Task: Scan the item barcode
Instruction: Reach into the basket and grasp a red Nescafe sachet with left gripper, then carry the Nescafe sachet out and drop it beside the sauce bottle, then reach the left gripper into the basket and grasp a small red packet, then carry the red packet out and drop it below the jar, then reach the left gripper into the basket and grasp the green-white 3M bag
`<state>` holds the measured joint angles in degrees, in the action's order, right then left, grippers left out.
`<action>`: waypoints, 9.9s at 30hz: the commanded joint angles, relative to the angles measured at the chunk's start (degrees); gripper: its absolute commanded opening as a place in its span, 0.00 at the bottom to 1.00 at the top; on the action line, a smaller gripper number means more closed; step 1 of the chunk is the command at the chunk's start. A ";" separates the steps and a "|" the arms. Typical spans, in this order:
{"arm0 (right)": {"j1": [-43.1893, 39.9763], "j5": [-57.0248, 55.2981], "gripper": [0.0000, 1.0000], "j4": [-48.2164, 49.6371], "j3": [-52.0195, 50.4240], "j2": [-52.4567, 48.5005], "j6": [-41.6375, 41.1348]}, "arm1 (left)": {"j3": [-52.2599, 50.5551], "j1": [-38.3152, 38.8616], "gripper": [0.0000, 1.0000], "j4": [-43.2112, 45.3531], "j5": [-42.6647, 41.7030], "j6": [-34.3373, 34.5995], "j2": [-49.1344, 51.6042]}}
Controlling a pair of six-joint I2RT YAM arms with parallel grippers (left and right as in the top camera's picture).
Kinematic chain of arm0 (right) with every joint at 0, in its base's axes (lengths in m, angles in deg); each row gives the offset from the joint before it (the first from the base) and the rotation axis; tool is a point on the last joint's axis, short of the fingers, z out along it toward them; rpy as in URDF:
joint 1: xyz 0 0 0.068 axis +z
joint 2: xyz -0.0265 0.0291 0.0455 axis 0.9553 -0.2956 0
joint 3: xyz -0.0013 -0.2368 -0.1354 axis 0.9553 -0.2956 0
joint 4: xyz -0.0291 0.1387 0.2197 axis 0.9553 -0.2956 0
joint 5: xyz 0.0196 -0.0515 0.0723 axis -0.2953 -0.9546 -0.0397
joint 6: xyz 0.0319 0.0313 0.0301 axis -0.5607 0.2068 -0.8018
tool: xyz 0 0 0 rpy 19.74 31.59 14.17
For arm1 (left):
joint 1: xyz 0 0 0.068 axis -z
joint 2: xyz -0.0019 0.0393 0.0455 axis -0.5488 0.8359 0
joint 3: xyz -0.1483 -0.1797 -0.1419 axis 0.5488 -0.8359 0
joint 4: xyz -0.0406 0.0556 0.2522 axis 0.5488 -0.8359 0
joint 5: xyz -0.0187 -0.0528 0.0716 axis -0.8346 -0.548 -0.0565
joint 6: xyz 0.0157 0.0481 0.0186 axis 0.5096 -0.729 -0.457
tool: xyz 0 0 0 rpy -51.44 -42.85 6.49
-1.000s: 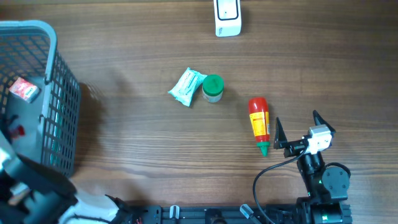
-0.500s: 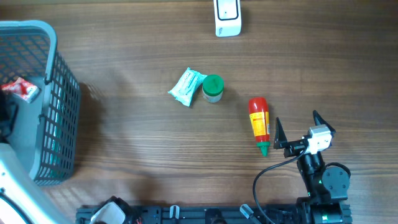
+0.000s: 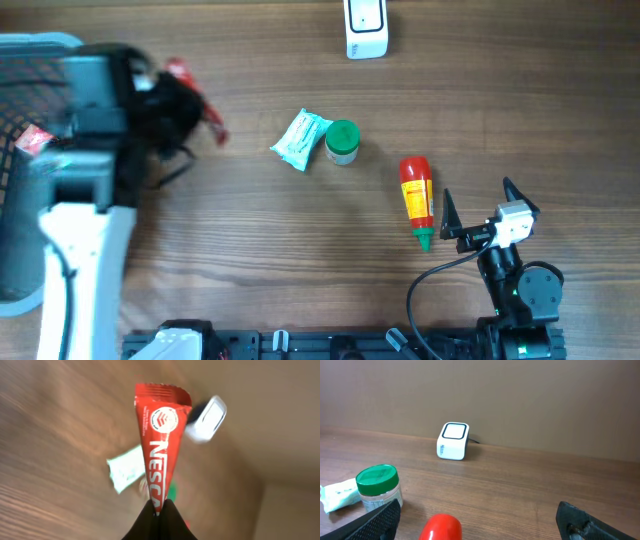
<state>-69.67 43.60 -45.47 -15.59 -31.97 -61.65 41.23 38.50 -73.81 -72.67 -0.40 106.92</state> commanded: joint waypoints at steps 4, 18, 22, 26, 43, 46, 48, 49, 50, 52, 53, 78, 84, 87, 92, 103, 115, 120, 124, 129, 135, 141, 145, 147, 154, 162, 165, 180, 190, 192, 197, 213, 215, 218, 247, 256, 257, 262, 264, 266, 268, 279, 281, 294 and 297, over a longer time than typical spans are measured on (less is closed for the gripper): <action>0.17 -0.96 1.00 0.28 -0.07 0.31 0.98 | -4.48 21.27 0.04 5.07 10.47 -17.49 8.13; 0.17 -0.96 1.00 0.28 -0.07 0.31 0.98 | -4.50 35.56 0.04 25.31 9.29 -27.41 34.56; 0.17 -0.96 1.00 0.28 -0.07 0.31 0.98 | -4.50 35.63 0.04 25.29 4.00 -27.41 38.66; 0.17 -0.96 1.00 0.28 -0.07 0.31 0.96 | -4.50 35.85 0.05 25.42 2.47 -27.41 40.00; 0.17 -0.96 1.00 0.28 -0.07 0.31 1.01 | -0.35 35.10 0.29 25.18 12.74 -27.63 25.44; 0.17 -0.96 1.00 0.28 -0.07 0.31 0.98 | -0.24 33.97 0.34 25.14 21.44 -27.63 18.05; 0.17 -0.96 1.00 0.28 -0.07 0.31 0.98 | -0.26 32.33 0.37 24.59 27.02 -27.61 13.31; 0.17 -0.96 1.00 0.28 -0.07 0.31 0.98 | -0.26 30.97 0.39 24.26 30.03 -27.58 10.82; 0.17 -0.96 1.00 0.28 -0.07 0.31 0.98 | -0.26 30.10 0.40 23.98 31.52 -27.54 9.51; 0.17 -0.96 1.00 0.28 -0.07 0.31 0.98 | -0.26 26.53 0.46 23.23 34.95 -27.36 6.19; 0.17 -0.96 1.00 0.28 -0.07 0.31 1.01 | -0.26 24.22 0.50 22.84 35.63 -27.39 4.76; 0.17 -0.96 1.00 0.28 -0.07 0.31 0.98 | -0.31 -43.65 0.80 8.57 19.34 -5.86 12.52; 0.17 -0.96 1.00 0.28 -0.07 0.31 0.98 | -0.31 -45.55 0.76 14.38 16.79 -4.63 25.68; 0.17 -0.96 1.00 0.28 -0.07 0.31 0.98 | -0.31 -45.51 0.69 19.12 16.79 -4.61 31.58; 0.17 -0.96 1.00 0.28 -0.07 0.31 0.98 | -0.31 -45.51 0.63 25.14 16.81 -4.63 38.14; 0.17 -0.96 1.00 0.28 -0.07 0.31 1.01 | -0.31 -45.51 0.58 32.98 17.00 -4.87 46.34; 0.17 -0.96 1.00 0.28 -0.07 0.31 0.98 | -0.31 -45.51 0.04 32.46 16.96 -4.85 49.27; 0.17 -0.96 1.00 0.28 -0.07 0.31 1.01 | -0.28 -45.51 0.04 29.29 16.96 -4.92 46.29; 0.17 -0.96 1.00 0.28 -0.07 0.31 0.98 | -0.28 -45.51 0.04 26.45 16.98 -5.05 38.01; 0.17 -0.96 1.00 0.28 -0.07 0.31 0.98 | -0.31 -45.51 0.04 22.29 16.96 -5.03 25.81; 0.17 -0.96 1.00 0.28 -0.07 0.31 0.98 | -0.31 -45.42 0.04 15.87 9.51 -1.64 10.27; 0.17 -0.96 1.00 0.28 -0.07 0.31 0.98 | -0.31 -38.84 0.04 11.91 -4.22 -1.68 0.00; 0.17 -0.96 1.00 0.28 -0.07 0.31 0.98 | -0.31 -27.63 0.04 8.85 -4.42 -3.48 -2.73; 0.17 -0.96 1.00 0.28 -0.07 0.31 0.98 | -0.31 -20.59 0.04 7.48 -3.72 -4.37 -2.75; 0.17 -0.96 1.00 0.28 -0.07 0.31 0.98 | -4.68 3.23 0.04 5.05 4.90 -6.34 1.27; 0.17 -0.96 1.00 0.28 -0.07 0.31 0.98 | -19.21 22.36 0.04 8.63 7.02 -0.07 6.91; 0.17 -0.96 1.00 0.28 -0.07 0.31 0.98 | -26.14 26.18 0.04 15.23 8.50 0.04 7.67; 0.17 -0.96 1.00 0.28 -0.07 0.31 0.96 | -43.34 32.44 0.04 53.35 14.95 -0.50 20.13; 0.17 -0.96 1.00 0.28 -0.07 0.31 0.98 | -43.32 32.17 0.66 55.52 15.21 -0.39 15.74; 0.17 -0.96 1.00 0.28 -0.07 0.31 0.98 | -43.28 31.58 0.67 53.77 16.65 -0.61 11.26; 0.17 -0.96 1.00 0.28 -0.07 0.31 0.98 | -43.28 28.92 0.67 50.03 23.96 -5.44 -4.81; 0.17 -0.96 1.00 0.28 -0.07 0.31 0.98 | -40.02 0.28 0.88 57.31 45.77 -9.84 -33.86; 0.17 -0.96 1.00 0.28 -0.07 0.31 0.98 | -37.40 -5.07 0.91 57.37 45.77 -9.84 -31.91; 0.17 -0.96 1.00 0.28 -0.07 0.31 1.01 | -33.40 -11.47 0.95 57.02 43.95 -9.81 -27.47; 0.17 -0.96 1.00 0.28 -0.07 0.31 1.01 | 10.56 -39.89 0.86 0.42 22.80 59.06 14.32; 0.17 -0.96 1.00 0.28 -0.07 0.31 0.98 | 10.56 -41.55 1.00 -10.12 19.78 79.17 22.12; 0.17 -0.96 1.00 0.28 -0.07 0.31 0.98 | 10.56 -41.90 1.00 -10.10 19.41 79.17 22.64; 0.17 -0.96 1.00 0.28 -0.07 0.31 0.96 | 10.56 -45.27 1.00 -9.20 11.13 79.17 24.44; 0.17 -0.96 1.00 0.28 -0.07 0.31 0.98 | 10.56 -47.65 0.97 -8.31 6.01 79.17 24.98; 0.17 -0.96 1.00 0.28 -0.07 0.31 1.01 | 10.56 -51.01 0.96 -7.28 -0.57 79.17 25.57; 0.17 -0.96 1.00 0.28 -0.07 0.31 0.98 | 10.56 -53.62 1.00 -6.14 -5.88 78.88 25.70; 0.17 -0.96 1.00 0.28 -0.07 0.31 0.98 | 10.56 -56.50 1.00 -1.86 -20.68 66.03 25.59; 0.17 -0.96 1.00 0.28 -0.07 0.31 1.01 | 10.56 -56.50 0.80 -0.42 -23.12 66.07 25.59; 0.17 -0.96 1.00 0.28 -0.07 0.31 0.98 | 10.56 -56.06 0.70 -16.37 -22.93 70.16 25.77; 0.17 -0.96 1.00 0.28 -0.07 0.31 0.98 | 10.56 -56.06 0.69 -20.39 -21.05 70.07 25.83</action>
<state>-69.67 43.60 -45.47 -15.59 -31.97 -61.65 51.32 -17.72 -91.07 -95.62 69.61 132.07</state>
